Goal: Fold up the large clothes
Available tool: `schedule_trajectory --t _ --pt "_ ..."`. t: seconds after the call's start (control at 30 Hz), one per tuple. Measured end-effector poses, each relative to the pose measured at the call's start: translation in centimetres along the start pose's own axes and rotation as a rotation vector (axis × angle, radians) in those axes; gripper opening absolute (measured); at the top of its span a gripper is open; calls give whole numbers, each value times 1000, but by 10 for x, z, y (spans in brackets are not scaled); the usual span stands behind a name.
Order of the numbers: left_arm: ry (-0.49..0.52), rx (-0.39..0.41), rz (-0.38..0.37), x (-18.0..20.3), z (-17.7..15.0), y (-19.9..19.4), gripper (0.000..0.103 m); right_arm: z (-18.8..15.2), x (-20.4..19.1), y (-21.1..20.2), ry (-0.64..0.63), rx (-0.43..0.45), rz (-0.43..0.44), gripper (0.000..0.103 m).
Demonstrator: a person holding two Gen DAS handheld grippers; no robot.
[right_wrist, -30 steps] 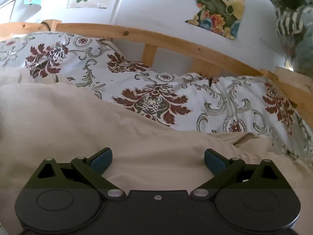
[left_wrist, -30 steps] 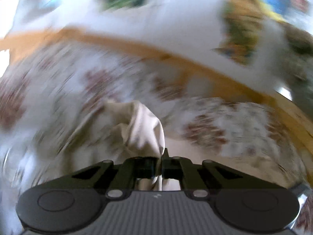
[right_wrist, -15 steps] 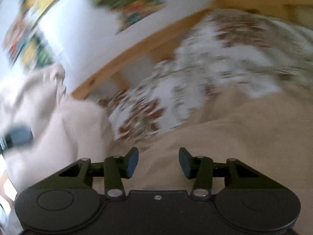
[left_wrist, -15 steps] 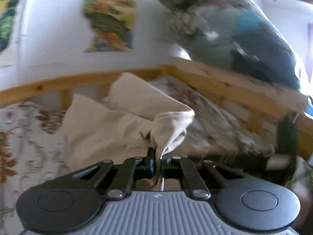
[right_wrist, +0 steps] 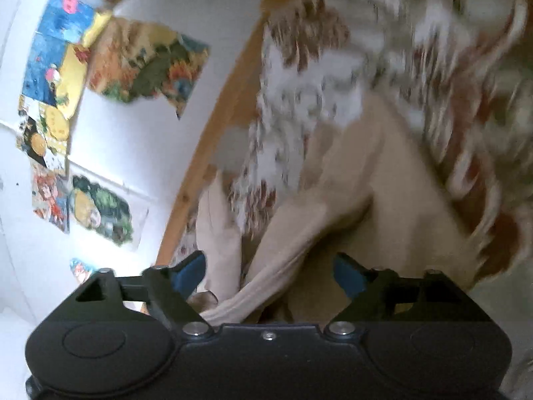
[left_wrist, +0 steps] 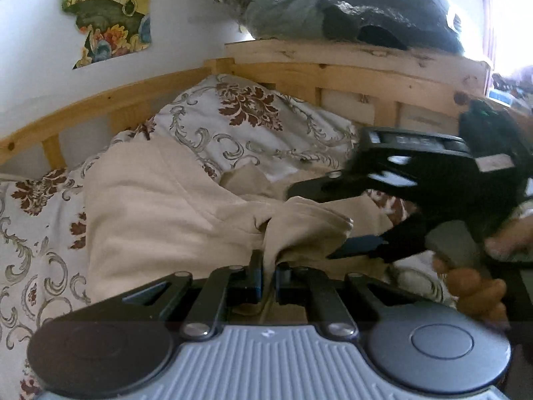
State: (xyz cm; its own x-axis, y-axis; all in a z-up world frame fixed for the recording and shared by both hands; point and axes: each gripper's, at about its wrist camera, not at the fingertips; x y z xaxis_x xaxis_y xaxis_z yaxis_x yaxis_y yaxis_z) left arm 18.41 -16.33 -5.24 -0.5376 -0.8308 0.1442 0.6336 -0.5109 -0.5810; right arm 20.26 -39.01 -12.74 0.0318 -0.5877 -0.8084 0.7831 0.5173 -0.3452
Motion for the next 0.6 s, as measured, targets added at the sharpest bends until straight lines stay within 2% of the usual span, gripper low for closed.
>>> schedule_trajectory --t 0.07,0.17,0.27,0.37,0.47,0.53,0.57,0.6 --pt "20 -2 -20 0 -3 -2 6 -4 -5 12 -20 -24 29 88" --pt "104 -8 -47 8 -14 -5 6 -5 -10 20 -43 10 63 88" --pt "201 -24 -55 21 -26 -2 6 -1 -13 21 -81 36 78 88" --pt "225 -53 -76 26 -33 2 7 3 -10 25 -132 18 63 83" --pt "243 -55 -84 26 -38 -1 9 7 -6 37 -176 -17 23 69" --pt "240 -58 -79 24 -40 -4 9 7 -5 44 -187 -45 17 47" --pt "230 -63 -80 22 -40 -5 11 5 -5 47 -207 -63 14 41" --pt "218 -67 -79 20 -41 -6 13 4 -8 49 -232 -80 6 27"
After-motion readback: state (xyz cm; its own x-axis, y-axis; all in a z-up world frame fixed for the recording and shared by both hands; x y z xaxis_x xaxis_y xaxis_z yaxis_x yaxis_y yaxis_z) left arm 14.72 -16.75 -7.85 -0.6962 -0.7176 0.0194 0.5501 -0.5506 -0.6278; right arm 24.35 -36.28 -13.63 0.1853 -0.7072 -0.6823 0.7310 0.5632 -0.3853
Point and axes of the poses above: each gripper's, at about its wrist camera, not at the fingertips, and y roughly the way its jaws point, x to its right, z to its top, and after that the axes turned 15 degrees about -y, right-handed
